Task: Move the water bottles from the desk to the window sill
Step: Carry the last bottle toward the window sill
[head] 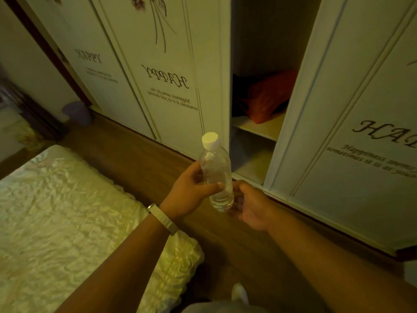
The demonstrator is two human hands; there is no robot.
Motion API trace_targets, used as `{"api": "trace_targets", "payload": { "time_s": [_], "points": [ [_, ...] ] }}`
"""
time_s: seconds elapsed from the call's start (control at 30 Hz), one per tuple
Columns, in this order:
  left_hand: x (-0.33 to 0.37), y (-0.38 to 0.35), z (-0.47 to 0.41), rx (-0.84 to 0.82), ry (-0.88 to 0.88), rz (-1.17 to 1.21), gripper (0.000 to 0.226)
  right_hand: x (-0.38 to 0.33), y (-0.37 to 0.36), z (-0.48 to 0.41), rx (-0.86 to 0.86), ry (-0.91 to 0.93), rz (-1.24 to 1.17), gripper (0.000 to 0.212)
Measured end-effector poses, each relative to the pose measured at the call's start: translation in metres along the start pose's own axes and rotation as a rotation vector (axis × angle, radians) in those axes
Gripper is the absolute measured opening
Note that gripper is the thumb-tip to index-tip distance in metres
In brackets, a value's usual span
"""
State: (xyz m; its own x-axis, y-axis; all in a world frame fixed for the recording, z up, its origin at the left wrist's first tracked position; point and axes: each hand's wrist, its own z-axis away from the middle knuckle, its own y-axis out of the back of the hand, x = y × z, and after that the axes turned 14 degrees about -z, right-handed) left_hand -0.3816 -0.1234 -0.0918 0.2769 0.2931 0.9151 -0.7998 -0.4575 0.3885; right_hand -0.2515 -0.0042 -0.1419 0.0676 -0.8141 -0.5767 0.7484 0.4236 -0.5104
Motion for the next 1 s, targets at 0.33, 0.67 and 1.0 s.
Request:
{"api": "trace_targets", "payload": {
  "time_s": [0.33,0.67,1.0],
  "points": [
    [-0.011,0.037,-0.119,0.056,0.029,0.025,0.075,-0.080,-0.042,-0.098,-0.029,-0.048,0.041,0.021],
    [-0.039,0.110,-0.259,0.129,0.043,0.109,0.060,-0.154,-0.113,-0.235,-0.030,-0.061,0.111,0.022],
    [-0.029,0.211,-0.315,0.260,0.061,0.084,0.072,-0.200,-0.217,-0.314,-0.176,-0.089,0.194,0.029]
  ]
}}
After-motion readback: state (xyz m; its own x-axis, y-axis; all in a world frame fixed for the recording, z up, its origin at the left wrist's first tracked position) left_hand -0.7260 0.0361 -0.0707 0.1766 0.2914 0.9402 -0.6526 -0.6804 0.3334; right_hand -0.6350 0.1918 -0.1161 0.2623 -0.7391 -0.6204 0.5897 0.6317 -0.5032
